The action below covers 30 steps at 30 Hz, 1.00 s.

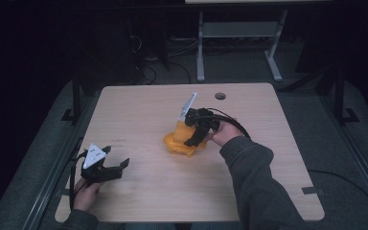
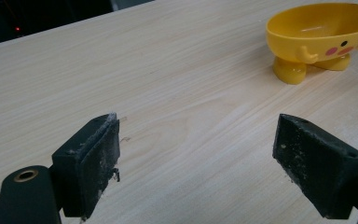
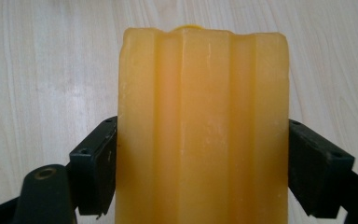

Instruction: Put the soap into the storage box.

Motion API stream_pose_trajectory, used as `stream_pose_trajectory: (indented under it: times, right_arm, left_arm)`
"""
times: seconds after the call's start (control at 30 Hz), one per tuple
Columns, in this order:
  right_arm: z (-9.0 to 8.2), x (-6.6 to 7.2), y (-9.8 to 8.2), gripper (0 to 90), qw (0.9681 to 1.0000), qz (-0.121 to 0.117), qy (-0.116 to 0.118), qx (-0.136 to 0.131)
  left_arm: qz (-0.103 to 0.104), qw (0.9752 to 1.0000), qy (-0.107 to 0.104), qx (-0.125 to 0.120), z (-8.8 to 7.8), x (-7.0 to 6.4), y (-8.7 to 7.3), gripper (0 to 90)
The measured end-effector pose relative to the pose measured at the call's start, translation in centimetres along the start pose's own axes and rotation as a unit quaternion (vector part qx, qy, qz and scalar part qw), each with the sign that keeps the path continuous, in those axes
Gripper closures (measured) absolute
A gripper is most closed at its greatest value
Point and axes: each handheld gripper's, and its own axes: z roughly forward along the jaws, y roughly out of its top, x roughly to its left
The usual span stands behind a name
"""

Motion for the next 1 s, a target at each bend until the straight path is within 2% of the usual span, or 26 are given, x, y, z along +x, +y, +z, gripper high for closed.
stream_pose_trajectory:
  times: [0.37, 0.53, 0.63, 1.0]
  right_arm:
    - [1.2, -0.2, 0.8, 20.4, 0.9999, 0.004, 0.016, 0.001]
    - [1.6, -0.5, 1.6, 20.5, 0.9998, -0.004, 0.015, 0.014]
    - [1.8, -0.5, 2.0, 20.5, 0.9997, -0.004, 0.021, 0.011]
    - [3.3, -0.5, 2.2, 20.4, 0.9993, -0.002, 0.03, 0.024]
  left_arm:
    - [0.0, 1.0, 0.0, 0.001, 0.0, 0.0, 0.0, 14.0]
    - [0.0, 1.0, 0.0, -0.001, 0.0, 0.0, 0.0, 14.0]
    - [0.001, 1.0, 0.001, -0.002, 0.0, 0.0, 0.0, 14.0]
    - [0.003, 1.0, 0.002, 0.001, -0.1, 0.1, 0.0, 14.0]
